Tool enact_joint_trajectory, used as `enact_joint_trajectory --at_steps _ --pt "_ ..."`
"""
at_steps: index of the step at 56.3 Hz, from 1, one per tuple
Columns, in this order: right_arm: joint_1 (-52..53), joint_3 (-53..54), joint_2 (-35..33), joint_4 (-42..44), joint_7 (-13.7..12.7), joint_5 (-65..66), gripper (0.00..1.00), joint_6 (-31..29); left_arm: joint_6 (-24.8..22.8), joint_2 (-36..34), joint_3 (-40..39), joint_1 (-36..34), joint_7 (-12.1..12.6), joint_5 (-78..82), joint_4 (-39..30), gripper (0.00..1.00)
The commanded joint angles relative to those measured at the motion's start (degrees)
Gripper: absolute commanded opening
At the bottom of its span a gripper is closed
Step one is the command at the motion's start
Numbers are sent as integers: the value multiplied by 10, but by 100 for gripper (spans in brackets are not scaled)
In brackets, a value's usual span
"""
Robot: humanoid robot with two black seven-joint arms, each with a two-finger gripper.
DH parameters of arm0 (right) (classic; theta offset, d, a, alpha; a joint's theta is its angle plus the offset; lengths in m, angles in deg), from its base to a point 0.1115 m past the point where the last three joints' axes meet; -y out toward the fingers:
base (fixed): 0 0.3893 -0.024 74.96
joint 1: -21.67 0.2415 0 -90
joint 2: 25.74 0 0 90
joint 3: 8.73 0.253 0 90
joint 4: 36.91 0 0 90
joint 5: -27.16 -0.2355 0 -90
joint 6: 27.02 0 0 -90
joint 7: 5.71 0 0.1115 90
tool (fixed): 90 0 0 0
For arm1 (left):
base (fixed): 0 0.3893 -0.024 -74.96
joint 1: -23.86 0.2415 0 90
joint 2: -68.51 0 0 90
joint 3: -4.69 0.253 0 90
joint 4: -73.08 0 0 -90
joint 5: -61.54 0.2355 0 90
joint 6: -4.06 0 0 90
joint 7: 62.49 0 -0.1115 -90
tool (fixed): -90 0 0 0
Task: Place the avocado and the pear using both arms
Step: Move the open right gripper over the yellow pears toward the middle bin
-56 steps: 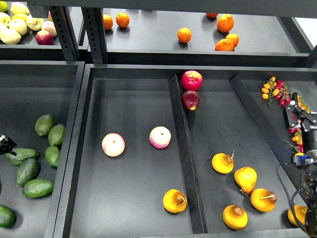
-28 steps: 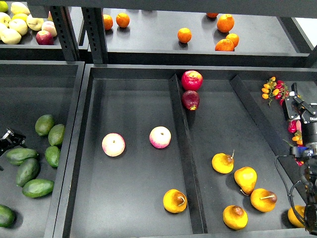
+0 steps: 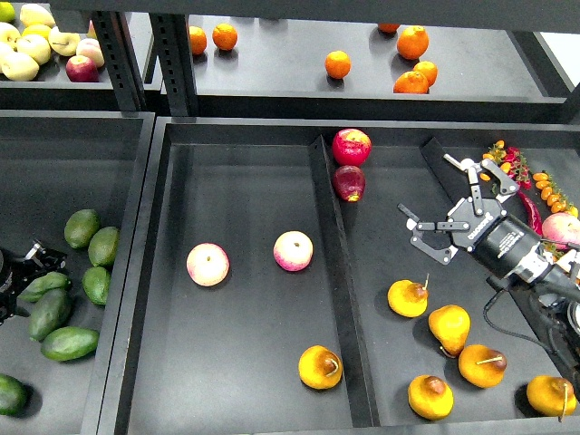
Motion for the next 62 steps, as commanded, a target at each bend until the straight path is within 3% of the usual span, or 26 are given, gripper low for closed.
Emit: enact_joint_trajectory --at_steps 1,27,40,62 --pt "38 -70 -26 5 0 -1 100 0 0 8 -7 1 0 0 0 100" --pt "108 -190 -51 22 0 0 99 0 0 17 -12 8 0 1 -12 100" --pt "173 -309 -101 12 0 0 99 0 0 24 -18 9 0 1 -12 100" --pt "292 -529 -101 15 0 123 100 0 0 41 -27 8 0 1 -12 100"
